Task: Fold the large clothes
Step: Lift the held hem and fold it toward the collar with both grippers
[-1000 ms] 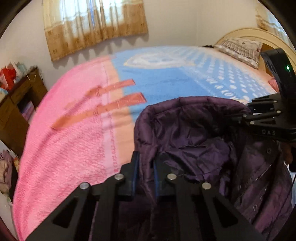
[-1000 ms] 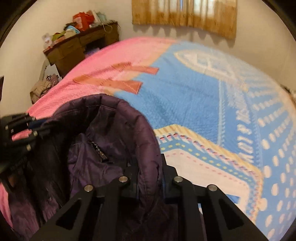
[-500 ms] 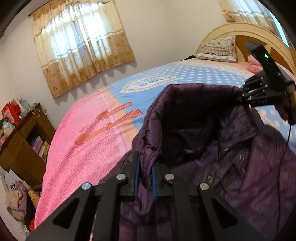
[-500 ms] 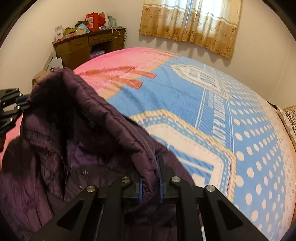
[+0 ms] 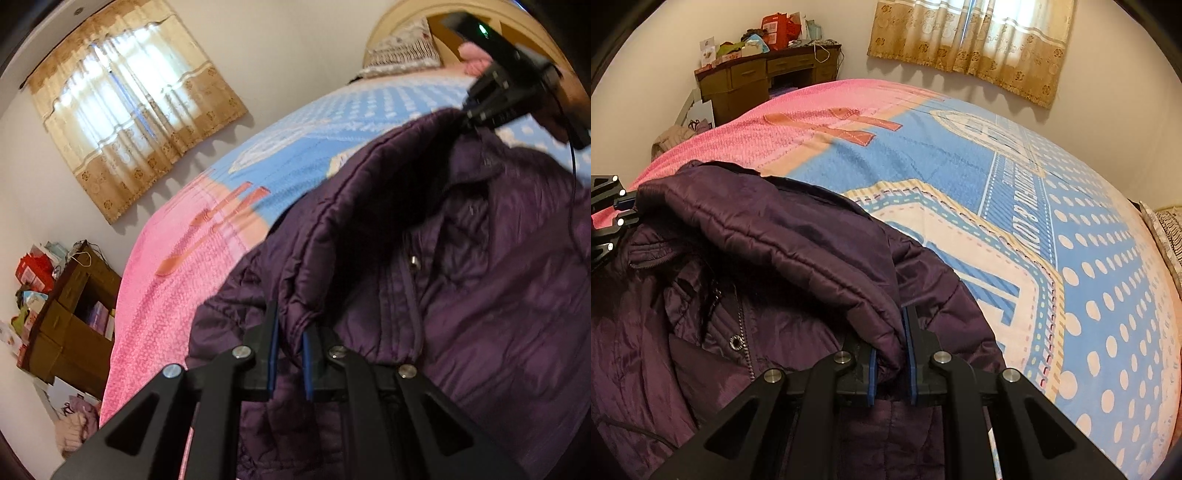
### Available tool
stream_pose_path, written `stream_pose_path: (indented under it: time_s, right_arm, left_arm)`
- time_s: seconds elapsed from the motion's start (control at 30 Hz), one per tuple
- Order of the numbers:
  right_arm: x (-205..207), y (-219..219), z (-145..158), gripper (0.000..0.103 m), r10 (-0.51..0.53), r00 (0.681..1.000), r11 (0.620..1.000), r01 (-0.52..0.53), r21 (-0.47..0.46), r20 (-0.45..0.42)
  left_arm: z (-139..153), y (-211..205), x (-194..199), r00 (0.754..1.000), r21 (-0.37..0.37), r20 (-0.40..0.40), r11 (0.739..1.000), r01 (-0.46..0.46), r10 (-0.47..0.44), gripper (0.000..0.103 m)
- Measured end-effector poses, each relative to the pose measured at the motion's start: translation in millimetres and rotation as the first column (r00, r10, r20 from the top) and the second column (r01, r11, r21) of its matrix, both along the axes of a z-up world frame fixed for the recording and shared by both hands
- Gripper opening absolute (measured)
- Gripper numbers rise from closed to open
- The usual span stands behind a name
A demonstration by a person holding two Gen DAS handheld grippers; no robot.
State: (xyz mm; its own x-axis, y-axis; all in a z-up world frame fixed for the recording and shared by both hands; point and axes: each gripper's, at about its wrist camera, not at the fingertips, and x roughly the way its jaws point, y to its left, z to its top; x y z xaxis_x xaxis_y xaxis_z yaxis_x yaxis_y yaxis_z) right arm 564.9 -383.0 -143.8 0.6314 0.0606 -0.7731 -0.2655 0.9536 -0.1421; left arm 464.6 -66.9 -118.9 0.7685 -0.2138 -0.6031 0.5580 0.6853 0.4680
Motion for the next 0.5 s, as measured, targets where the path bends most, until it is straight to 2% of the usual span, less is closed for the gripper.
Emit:
stream_pose_path:
  time_s: [0.17, 0.3, 0.47, 0.5]
  right_arm:
    - [-2.0, -0.2, -13.3, 0.011, 0.007, 1.000, 1.000, -0.008, -0.022, -0.016]
    - [-1.8, 0.4, -20.3, 0.011, 0.008, 1.000, 0.999, -0.009, -0.036, -0.029]
    - [-3.9, 4.1, -22.4, 0.011, 0.014, 1.000, 0.998, -0.015, -0.066, -0.019]
    - [-4.2, 5.2, -23.6, 0.011, 0.017, 1.000, 0.997, -0.018, -0.074, -0.017]
  left_arm:
    - [-13.2, 1.3, -8.5, 0.999, 0.055, 0.028, 0.998, 0.024, -0.026, 0.012]
    - [-17.6, -2.0, -15.2, 0.997, 0.105, 0.066, 0.994, 0.029, -0.037, 0.016]
    - [-0.4, 4.5, -25.1, 0.997, 0.085, 0.073, 0.996, 0.022, -0.029, 0.021]
    - [8.4, 8.9, -30.2, 0.996, 0.066, 0.078, 0.997, 0.027, -0.032, 0.025]
